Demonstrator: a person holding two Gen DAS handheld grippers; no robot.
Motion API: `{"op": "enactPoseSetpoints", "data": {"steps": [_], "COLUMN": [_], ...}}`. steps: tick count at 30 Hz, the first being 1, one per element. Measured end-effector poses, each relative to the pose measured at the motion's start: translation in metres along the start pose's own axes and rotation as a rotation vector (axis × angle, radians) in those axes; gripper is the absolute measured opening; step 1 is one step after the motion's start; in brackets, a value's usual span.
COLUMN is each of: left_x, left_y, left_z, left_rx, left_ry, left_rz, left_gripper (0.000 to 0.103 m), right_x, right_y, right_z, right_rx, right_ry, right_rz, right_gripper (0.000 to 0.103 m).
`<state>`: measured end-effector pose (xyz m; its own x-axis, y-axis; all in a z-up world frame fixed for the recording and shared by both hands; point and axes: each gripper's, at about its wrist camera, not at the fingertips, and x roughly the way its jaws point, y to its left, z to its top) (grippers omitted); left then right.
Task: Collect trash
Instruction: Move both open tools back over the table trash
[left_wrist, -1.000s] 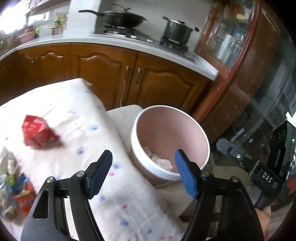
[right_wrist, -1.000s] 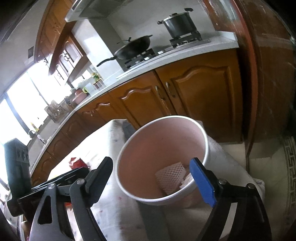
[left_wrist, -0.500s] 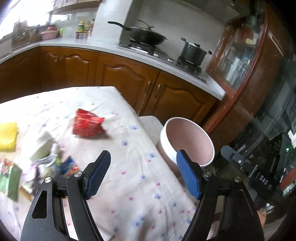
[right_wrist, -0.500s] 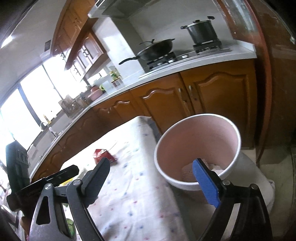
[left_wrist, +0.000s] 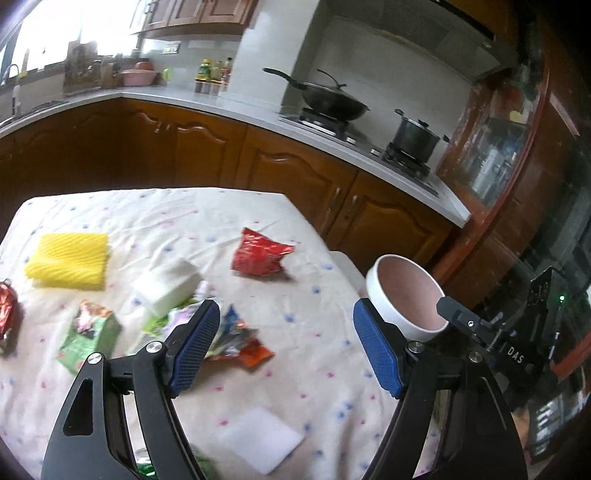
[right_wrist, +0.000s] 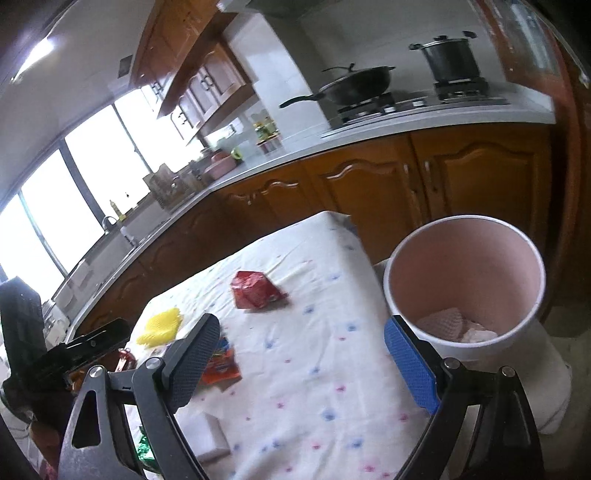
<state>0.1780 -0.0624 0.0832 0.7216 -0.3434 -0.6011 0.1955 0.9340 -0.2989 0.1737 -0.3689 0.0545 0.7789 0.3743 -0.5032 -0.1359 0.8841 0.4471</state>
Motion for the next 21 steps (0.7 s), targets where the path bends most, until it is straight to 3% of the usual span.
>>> {"op": "enactPoseSetpoints", "data": {"steps": [11, 21], "left_x": [-0.009, 0.003], "left_y": [0.054, 0.077], "left_z": [-0.013, -0.016], "left_rx": [-0.017, -0.011], "left_ry": [0.017, 0.043], "left_rz": [0.097, 0.112], "left_gripper": [0.077, 0.077], "right_x": [0.027, 0.055], "right_y": [0.038, 0.067], "right_z": [-0.004, -0.006], "right_rx": [-0.076, -0.156], "right_ry": [0.034, 0.043], "right_rz": [0.053, 0.070], "right_gripper": [0.092, 0.092]}}
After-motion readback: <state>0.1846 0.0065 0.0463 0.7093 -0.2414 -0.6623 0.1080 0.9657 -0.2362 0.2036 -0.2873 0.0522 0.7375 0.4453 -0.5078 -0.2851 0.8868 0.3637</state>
